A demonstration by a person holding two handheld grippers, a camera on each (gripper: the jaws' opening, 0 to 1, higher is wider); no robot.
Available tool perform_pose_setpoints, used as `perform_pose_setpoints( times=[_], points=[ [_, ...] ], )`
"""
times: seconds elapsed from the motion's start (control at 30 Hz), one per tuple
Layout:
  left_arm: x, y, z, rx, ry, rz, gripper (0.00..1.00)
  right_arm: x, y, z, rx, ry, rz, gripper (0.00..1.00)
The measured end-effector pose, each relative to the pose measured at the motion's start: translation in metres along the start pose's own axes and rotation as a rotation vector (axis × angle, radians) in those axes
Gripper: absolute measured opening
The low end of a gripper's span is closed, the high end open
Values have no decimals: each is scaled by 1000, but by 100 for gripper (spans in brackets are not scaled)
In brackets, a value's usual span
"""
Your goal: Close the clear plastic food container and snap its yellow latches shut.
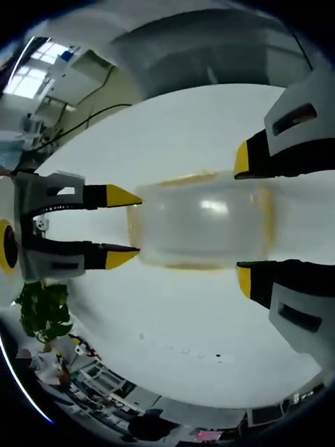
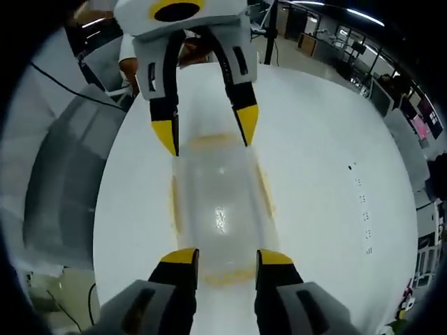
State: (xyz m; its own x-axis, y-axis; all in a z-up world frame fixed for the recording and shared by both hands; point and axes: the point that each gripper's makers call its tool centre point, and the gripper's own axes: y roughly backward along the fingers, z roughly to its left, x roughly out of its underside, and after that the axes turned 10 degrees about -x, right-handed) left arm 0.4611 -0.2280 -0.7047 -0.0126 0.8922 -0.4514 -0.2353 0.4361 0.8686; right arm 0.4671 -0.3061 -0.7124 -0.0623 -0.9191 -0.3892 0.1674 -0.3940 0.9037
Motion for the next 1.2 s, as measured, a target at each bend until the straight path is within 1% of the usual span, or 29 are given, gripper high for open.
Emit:
perform_pose_setpoints(
  times=[0.03, 0.1, 0.13, 0.2, 0.27, 0.4, 0.53, 0.7, 1.0, 1.2],
  points=[
    [-3, -1, 0, 1, 0, -13, 44, -4, -2, 1, -15, -1, -20, 30],
    [-9, -2, -1, 4, 4, -29, 44, -5, -3, 2, -20, 2, -20, 31],
    [-12, -2, -1, 7, 7, -38, 44, -8, -4, 1, -23, 24, -28, 31],
    [-16, -4, 0, 7, 2, -52, 44, -10, -5, 2, -29, 30, -33, 29],
    [-22, -5, 0, 7, 5, -72, 44, -16, -6, 2, -35, 40, -52, 30],
    [-30, -8, 1, 4, 0, -94, 46, -25, -11, 5, -42, 81, -69, 30],
    [-37, -10, 1, 2, 5, -116, 48, -29, -15, 4, -46, 85, -82, 32],
    [-39, -13, -1, 7, 4, -118, 46, -32, -17, 5, -50, 95, -85, 31],
    [-41, -14, 1, 0, 2, -124, 46, -34, -17, 4, -50, 95, -97, 30],
    [-42, -16, 2, -2, 7, -126, 45, -32, -19, 3, -46, 97, -91, 30]
  ],
)
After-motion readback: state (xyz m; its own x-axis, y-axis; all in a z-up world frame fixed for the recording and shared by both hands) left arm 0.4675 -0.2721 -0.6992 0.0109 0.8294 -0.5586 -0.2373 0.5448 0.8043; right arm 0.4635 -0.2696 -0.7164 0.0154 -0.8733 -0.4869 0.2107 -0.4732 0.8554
